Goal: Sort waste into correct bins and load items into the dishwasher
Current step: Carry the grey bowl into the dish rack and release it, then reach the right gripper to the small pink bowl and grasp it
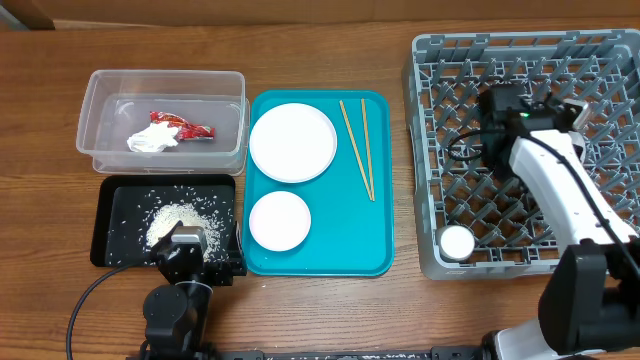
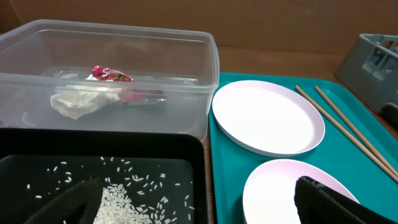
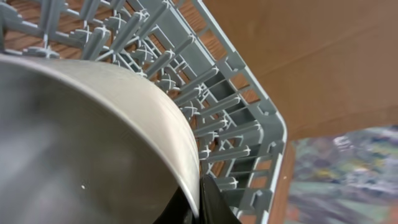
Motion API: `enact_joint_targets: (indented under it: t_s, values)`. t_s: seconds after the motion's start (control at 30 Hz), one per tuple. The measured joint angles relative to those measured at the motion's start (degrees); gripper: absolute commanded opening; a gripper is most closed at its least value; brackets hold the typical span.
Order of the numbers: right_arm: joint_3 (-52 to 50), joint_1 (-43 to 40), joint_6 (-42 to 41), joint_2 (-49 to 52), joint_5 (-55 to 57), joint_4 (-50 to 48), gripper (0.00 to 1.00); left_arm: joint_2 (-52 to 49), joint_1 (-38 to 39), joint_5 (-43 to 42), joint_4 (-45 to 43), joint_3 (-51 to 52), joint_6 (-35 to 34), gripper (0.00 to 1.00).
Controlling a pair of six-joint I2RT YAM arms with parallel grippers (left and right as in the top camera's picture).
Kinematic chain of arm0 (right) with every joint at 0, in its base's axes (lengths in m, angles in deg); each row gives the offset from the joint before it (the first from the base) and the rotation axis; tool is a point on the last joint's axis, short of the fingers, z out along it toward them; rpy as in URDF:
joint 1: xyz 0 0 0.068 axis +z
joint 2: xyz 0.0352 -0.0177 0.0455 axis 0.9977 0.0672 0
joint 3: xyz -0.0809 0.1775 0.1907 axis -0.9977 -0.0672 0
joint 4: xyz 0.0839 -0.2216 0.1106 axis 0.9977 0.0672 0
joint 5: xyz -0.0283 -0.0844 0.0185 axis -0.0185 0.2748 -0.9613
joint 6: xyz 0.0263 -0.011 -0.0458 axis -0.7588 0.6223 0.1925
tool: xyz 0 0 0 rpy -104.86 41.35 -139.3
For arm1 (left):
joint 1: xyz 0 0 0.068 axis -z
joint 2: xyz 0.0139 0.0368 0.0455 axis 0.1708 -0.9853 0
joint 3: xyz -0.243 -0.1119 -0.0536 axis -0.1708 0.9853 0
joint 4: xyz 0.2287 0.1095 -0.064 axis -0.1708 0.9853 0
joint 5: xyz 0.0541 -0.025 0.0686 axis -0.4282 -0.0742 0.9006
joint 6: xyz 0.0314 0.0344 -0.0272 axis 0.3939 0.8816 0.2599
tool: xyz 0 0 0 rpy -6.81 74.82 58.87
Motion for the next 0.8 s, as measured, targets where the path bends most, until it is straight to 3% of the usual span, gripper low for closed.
enact_joint_targets:
  t_s: [0.47,0.8]
  values:
    - [0.0,9.0,-0.3,1.8,6.0,1.9,0.04,0.0,0.0,0.0,0.0,0.0,0.0,1.00]
    - [0.0,7.1,-1.1,1.8,8.9,3.3,0.04,0.0,0.0,0.0,0.0,0.0,0.0,1.00]
